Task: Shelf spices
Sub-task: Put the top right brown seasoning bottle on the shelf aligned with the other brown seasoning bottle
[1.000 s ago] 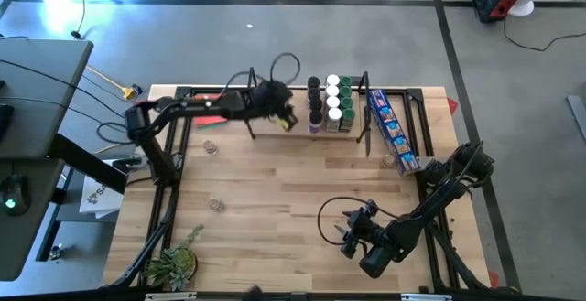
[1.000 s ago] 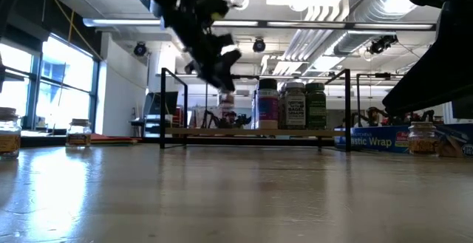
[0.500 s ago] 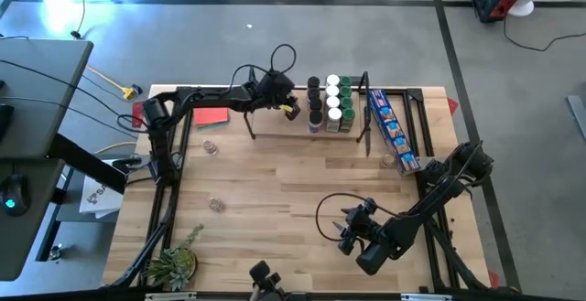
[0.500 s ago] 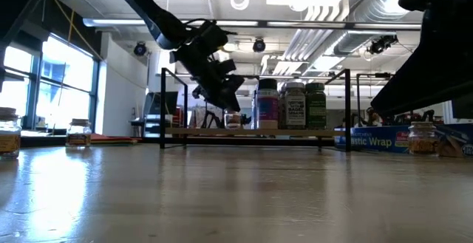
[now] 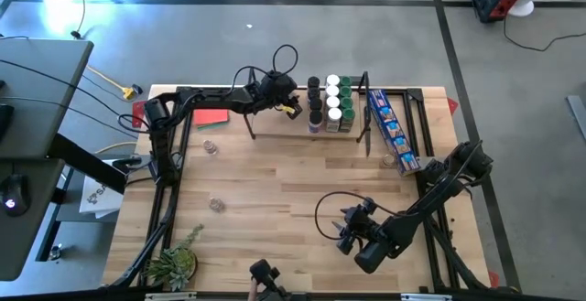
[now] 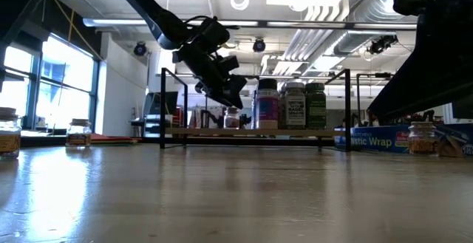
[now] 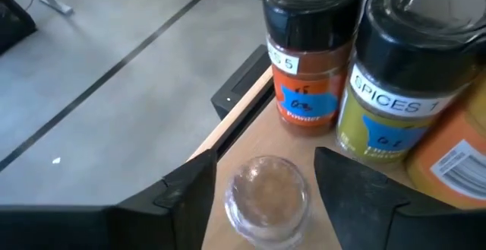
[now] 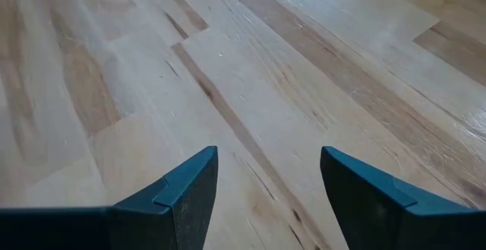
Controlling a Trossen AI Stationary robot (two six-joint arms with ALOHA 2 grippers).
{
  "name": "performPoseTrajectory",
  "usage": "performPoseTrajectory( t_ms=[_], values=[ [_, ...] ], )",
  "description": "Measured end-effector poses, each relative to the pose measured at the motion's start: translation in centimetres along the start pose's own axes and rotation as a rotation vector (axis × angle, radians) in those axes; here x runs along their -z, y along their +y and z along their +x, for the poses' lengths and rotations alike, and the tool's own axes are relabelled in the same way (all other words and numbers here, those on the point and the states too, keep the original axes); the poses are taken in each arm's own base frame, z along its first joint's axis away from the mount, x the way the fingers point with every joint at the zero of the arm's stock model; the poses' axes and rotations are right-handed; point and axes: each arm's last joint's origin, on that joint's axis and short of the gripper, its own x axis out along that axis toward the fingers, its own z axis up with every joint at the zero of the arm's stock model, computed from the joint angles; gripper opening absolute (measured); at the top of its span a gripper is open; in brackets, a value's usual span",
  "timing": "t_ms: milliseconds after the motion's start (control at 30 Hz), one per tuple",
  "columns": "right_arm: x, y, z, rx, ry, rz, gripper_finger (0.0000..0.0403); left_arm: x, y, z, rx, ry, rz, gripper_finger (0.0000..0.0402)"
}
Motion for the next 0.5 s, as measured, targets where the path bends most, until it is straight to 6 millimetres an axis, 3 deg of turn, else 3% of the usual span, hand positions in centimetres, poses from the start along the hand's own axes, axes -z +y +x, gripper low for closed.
performPoseTrajectory(
  t_ms=[233, 333, 500],
  values=[
    [0.0, -0.1, 0.0, 0.004, 0.002, -0.003, 0.0227, -0.7, -0.1, -0.9, 0.006, -0.022, 0.056, 0.0234],
    [-0.7, -0.9, -0.9, 0.045, 0.038, -0.005, 0.0227, -2.1, -0.5, -3.4, -0.021, -0.040, 0.091, 0.0234],
    [-4.1, -4.0, -4.6, 0.245, 0.169, -0.008, 0.0227, -3.4, -2.6, -9.4, -0.045, 0.008, 0.168, 0.0234]
  ],
)
